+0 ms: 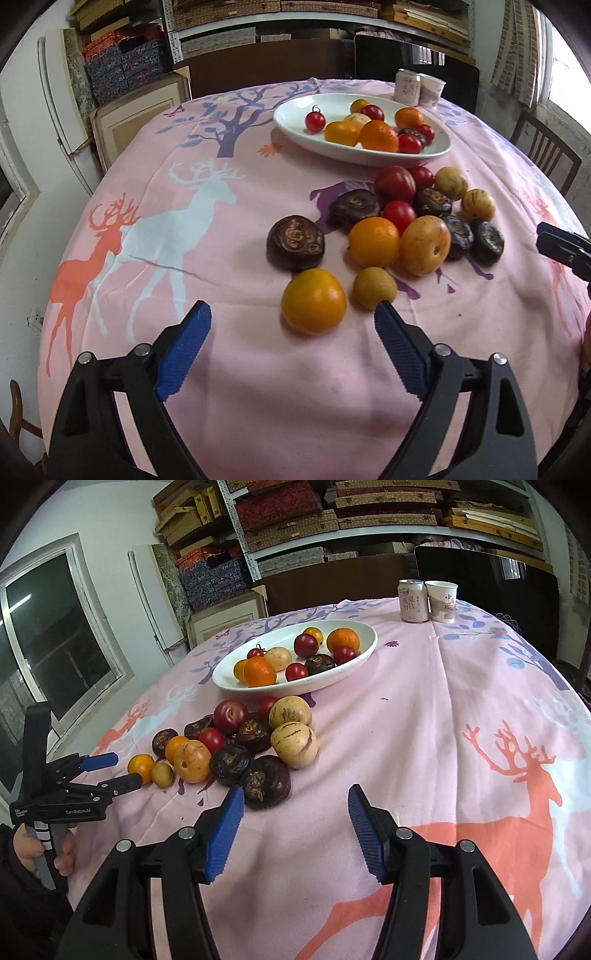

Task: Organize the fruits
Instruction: 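Grasp a yellow-orange fruit with the left tool, then grasp a dark brown fruit with the right tool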

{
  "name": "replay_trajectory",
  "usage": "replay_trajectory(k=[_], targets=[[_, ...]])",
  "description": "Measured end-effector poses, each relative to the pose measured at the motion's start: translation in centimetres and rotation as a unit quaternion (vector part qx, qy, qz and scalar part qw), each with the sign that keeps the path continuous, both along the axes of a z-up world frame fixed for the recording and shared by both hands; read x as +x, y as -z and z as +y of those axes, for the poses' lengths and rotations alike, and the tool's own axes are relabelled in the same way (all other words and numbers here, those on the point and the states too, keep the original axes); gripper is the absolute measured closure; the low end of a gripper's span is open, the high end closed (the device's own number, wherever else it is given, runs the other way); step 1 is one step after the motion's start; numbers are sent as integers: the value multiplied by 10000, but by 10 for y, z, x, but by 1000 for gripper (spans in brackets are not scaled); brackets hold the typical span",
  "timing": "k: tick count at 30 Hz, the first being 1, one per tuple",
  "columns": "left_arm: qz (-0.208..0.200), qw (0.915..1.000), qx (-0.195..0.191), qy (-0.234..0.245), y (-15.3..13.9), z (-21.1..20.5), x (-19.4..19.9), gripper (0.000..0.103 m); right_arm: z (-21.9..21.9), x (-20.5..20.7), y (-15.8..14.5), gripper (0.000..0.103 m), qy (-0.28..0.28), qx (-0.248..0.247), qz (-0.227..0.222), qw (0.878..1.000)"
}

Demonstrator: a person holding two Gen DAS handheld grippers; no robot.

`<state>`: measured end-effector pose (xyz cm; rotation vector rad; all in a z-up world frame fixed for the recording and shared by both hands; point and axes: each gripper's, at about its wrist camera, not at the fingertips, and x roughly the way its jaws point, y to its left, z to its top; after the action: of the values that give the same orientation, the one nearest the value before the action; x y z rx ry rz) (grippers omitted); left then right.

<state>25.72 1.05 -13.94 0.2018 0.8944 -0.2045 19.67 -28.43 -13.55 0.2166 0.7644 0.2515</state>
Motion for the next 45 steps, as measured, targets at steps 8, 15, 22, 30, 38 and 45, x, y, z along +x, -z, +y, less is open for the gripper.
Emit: replay_trajectory(k=[8,15,22,30,38,45], targets=[[174,9996,200,116,13,-14,17,52,1,1,1,44,-41,50,60,10000],[-296,9992,-100,253,-3,-15,2,66,12,3,3,44,-170,-197,160,9995],[-658,9964,-530,43,-18,-1,-6,66,55,19,8,44,-588,-1059,454,9916],[-716,9950,-695,95,-20,4,-10,66,68,47,12,49,-553,-1262,694,9880],[-650,9944,-828,63,-19,9,-7,66,62,44,6,61,-447,-1046,515,9922],[-599,9950,-801,14,-17,9,-4,66,51,23,-6,61,-443,-735,287,9959]])
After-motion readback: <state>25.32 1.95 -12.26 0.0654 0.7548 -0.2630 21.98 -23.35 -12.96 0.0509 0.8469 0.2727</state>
